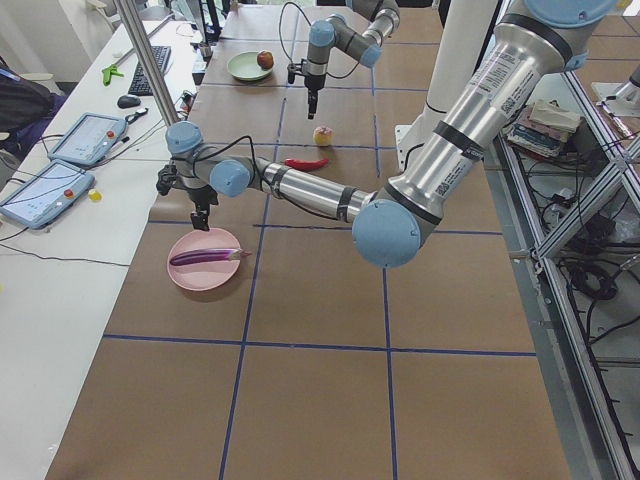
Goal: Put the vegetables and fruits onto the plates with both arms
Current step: 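Reach the right gripper to the pink-yellow fruit and grasp it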
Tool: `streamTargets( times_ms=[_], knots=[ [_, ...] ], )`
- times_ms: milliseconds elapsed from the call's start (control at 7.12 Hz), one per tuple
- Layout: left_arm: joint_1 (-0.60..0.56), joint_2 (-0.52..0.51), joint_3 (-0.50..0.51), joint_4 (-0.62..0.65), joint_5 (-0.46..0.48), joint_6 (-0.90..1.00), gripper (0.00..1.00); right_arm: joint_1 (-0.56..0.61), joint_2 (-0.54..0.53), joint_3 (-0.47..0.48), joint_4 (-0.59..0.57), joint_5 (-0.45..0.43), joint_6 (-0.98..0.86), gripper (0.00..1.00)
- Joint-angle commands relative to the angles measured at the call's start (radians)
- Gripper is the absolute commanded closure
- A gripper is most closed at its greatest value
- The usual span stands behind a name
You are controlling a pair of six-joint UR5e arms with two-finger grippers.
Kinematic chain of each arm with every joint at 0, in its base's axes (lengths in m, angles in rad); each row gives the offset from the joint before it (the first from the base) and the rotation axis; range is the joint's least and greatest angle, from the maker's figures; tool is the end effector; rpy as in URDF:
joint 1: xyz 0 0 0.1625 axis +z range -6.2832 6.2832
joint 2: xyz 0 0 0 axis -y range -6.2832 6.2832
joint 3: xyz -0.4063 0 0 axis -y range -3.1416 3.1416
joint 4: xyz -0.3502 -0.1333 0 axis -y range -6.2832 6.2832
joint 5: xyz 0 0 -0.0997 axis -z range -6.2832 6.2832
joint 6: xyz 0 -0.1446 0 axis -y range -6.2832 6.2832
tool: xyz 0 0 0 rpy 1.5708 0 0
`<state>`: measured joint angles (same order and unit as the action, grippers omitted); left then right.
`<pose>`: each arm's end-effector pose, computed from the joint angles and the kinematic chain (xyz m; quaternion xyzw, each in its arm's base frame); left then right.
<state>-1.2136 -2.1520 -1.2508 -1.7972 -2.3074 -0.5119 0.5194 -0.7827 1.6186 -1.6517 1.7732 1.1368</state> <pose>0.2108 -0.6681 0.4596 0.0572 0.4117 0.0167 0.9094 -0.5495 -0.4342 0.2240 0.0848 -0.3689 0.0023 0.9256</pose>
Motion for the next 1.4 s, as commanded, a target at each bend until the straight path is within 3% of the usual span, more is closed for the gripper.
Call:
streamTargets(
  times_ms=[0,702,842,982,1123,1263],
  knots=[
    [0.006,0.000,-0.004,-0.002,0.000,-0.008,0.00,-0.042,0.037,-0.059,0.000,-0.037,0.020,0.01],
    [0.037,0.001,-0.015,-0.007,0.034,-0.040,0.00,-0.116,0.048,-0.138,0.000,-0.084,0.021,0.02],
    [0.037,0.001,-0.015,-0.005,0.034,-0.040,0.00,-0.122,0.049,-0.154,0.000,-0.087,0.021,0.14],
    [0.037,0.001,-0.015,-0.007,0.036,-0.040,0.00,-0.121,0.057,-0.152,0.000,-0.083,0.017,0.59],
    [0.037,0.001,-0.013,-0.007,0.034,-0.040,0.00,-0.105,0.060,-0.145,0.000,-0.078,0.015,0.97],
    [0.039,0.012,-0.015,-0.007,0.034,-0.040,0.00,-0.034,0.071,-0.137,-0.003,-0.033,0.005,0.98]
  ],
)
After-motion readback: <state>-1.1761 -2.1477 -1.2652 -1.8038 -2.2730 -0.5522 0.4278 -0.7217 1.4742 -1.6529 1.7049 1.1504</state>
